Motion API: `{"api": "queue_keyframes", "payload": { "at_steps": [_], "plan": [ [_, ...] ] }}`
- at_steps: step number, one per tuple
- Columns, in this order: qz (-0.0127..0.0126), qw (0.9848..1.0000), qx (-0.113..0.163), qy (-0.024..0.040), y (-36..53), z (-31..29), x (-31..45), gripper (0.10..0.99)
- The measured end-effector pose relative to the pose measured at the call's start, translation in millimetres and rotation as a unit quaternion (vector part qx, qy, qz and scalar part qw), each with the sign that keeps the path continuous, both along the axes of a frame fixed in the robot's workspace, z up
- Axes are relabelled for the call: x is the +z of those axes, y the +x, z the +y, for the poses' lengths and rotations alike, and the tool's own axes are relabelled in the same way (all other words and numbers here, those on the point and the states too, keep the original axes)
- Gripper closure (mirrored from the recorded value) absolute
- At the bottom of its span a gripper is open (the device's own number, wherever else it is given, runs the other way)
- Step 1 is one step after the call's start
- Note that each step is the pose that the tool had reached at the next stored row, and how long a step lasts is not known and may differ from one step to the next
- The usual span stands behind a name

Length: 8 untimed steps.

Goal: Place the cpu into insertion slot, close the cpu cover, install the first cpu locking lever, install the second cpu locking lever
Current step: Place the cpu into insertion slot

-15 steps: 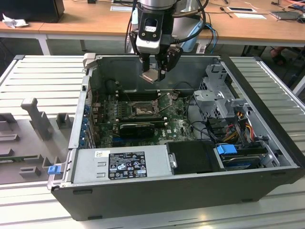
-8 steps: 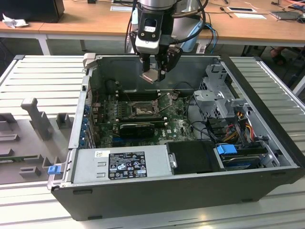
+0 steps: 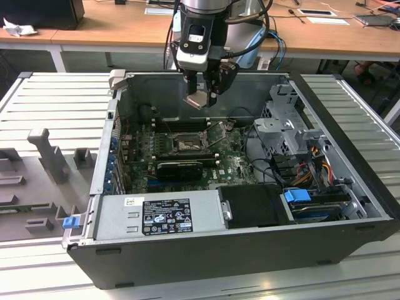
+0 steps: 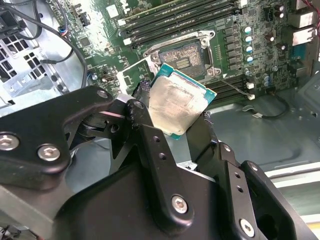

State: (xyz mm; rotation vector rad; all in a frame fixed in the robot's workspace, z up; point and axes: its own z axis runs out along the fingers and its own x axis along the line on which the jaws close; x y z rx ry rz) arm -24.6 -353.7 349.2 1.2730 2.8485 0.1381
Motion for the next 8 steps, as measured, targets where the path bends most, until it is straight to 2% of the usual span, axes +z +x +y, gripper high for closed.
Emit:
{"api": "queue_keyframes", "payload": {
  "at_steps": [8],
  "plan": [
    [0.0000, 0.9995, -0.032, -0.0005, -0.6, 0.0, -2.4, 0.549]
  ]
}}
